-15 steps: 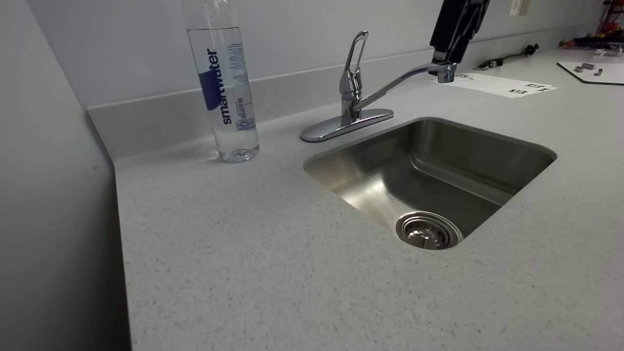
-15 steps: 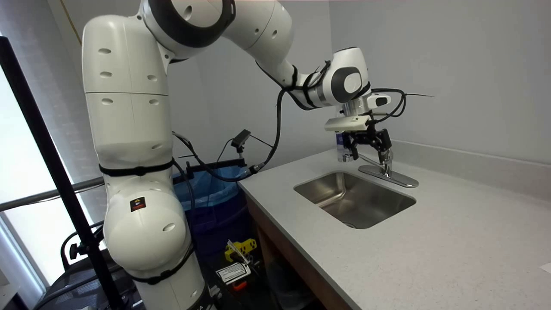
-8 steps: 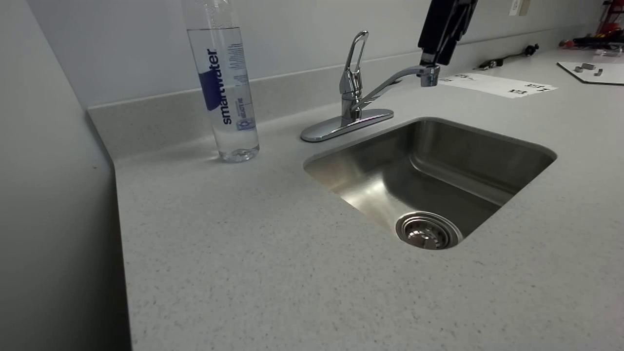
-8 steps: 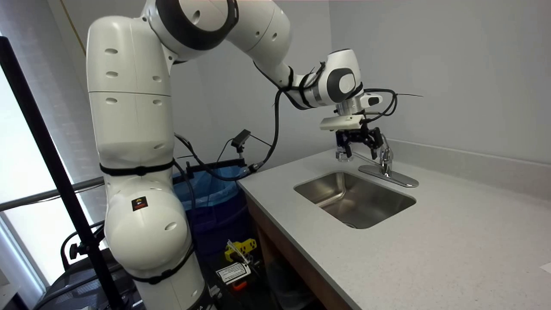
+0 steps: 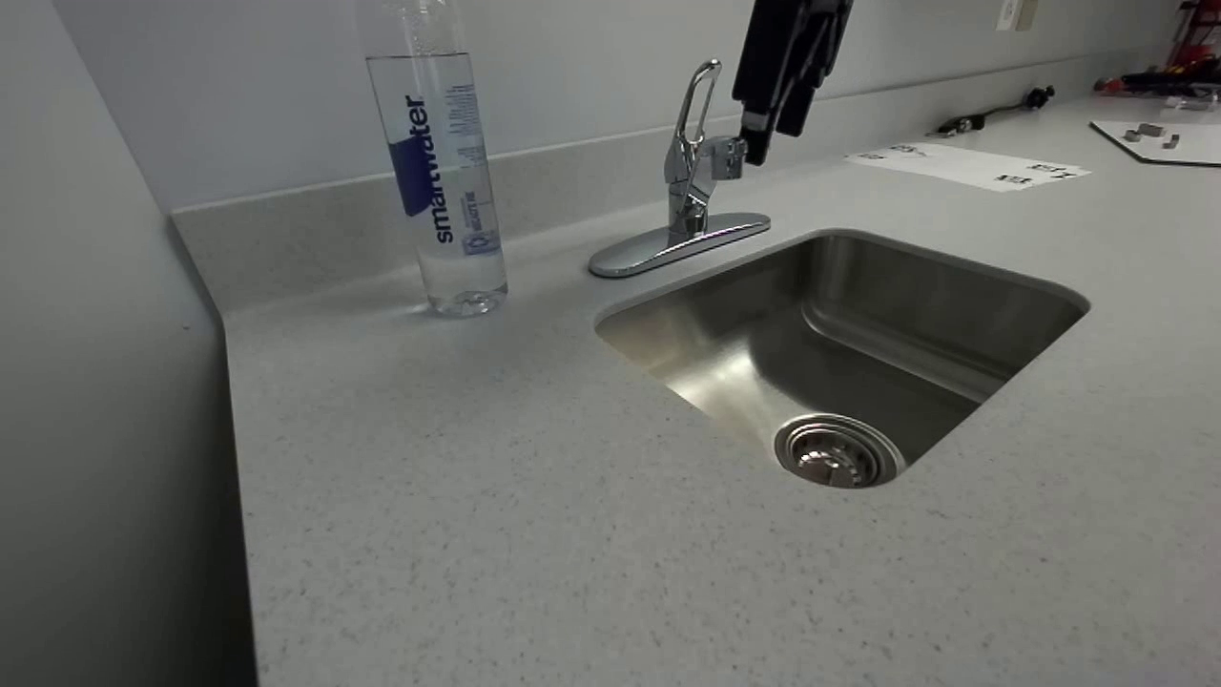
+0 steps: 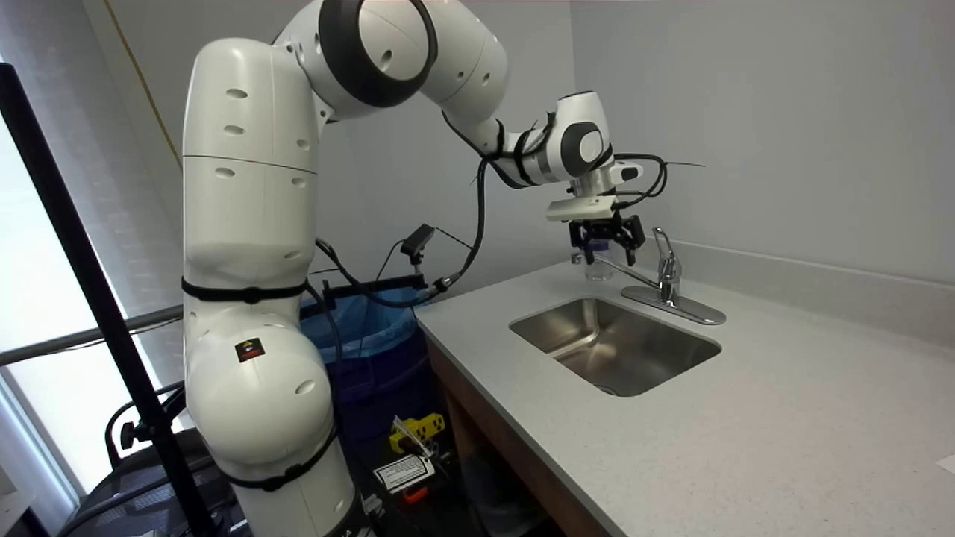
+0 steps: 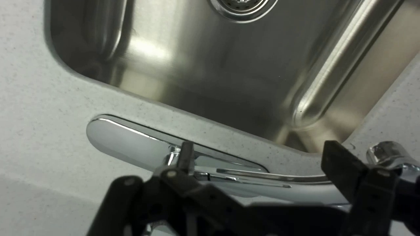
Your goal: Push the faucet of the sink to the left and close the tap.
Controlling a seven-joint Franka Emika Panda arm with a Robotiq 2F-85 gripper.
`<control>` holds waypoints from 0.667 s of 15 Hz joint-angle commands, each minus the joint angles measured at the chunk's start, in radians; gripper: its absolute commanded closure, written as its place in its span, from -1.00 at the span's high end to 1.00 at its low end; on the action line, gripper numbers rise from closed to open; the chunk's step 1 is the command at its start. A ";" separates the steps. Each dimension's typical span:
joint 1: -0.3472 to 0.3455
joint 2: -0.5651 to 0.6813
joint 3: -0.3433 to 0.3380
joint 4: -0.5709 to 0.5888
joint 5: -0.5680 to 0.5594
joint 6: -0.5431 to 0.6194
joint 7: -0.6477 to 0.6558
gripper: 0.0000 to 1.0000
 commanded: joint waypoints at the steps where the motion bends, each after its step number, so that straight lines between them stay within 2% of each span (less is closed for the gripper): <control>1: 0.035 0.096 0.014 0.163 0.007 -0.068 0.014 1.00; 10: 0.084 0.262 0.000 0.432 -0.007 -0.196 0.026 1.00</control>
